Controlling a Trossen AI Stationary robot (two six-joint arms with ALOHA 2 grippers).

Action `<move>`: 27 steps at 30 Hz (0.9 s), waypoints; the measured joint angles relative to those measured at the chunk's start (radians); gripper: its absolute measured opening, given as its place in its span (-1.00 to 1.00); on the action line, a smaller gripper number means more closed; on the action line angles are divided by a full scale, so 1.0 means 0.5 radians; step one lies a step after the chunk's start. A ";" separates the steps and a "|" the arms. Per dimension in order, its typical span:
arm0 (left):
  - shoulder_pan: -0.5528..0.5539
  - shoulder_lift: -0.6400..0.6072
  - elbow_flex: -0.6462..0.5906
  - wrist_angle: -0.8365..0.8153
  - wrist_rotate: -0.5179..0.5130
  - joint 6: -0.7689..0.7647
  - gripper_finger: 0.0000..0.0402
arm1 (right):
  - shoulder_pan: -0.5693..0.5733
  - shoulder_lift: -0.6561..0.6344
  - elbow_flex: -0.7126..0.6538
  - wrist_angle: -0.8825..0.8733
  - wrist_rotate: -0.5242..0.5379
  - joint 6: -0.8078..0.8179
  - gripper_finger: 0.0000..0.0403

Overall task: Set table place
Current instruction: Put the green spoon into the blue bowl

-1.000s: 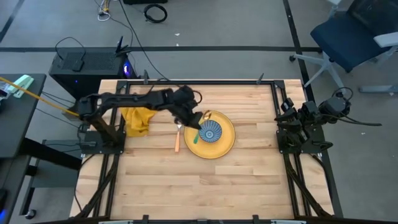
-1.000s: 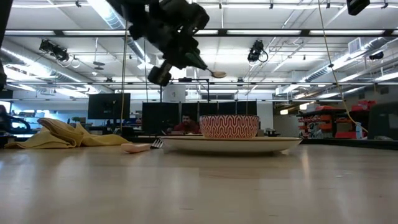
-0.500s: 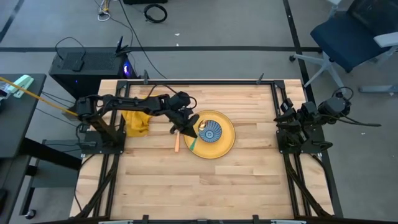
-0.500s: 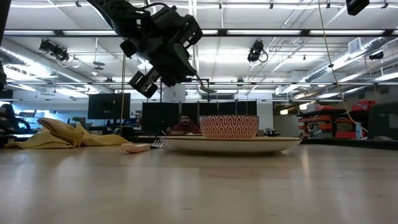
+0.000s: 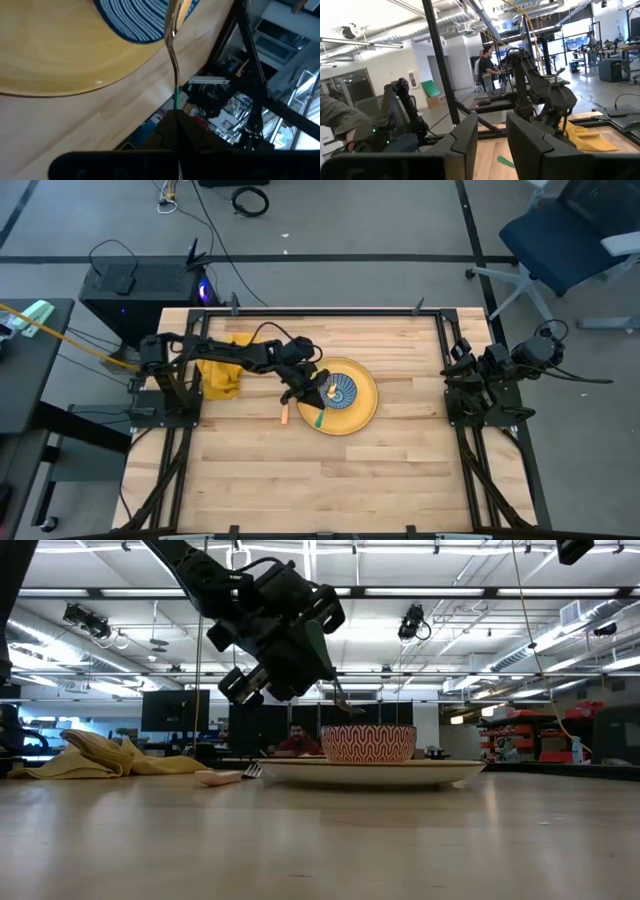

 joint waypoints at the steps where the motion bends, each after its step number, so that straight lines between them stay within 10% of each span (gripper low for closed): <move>1: -0.003 0.013 0.000 0.028 0.007 -0.020 -1.00 | 0.000 0.000 0.000 0.000 0.000 0.000 -0.46; 27: 0.064 0.253 0.001 0.244 -0.050 -0.163 -1.00 | 0.000 0.003 0.000 -0.016 0.000 0.000 -0.46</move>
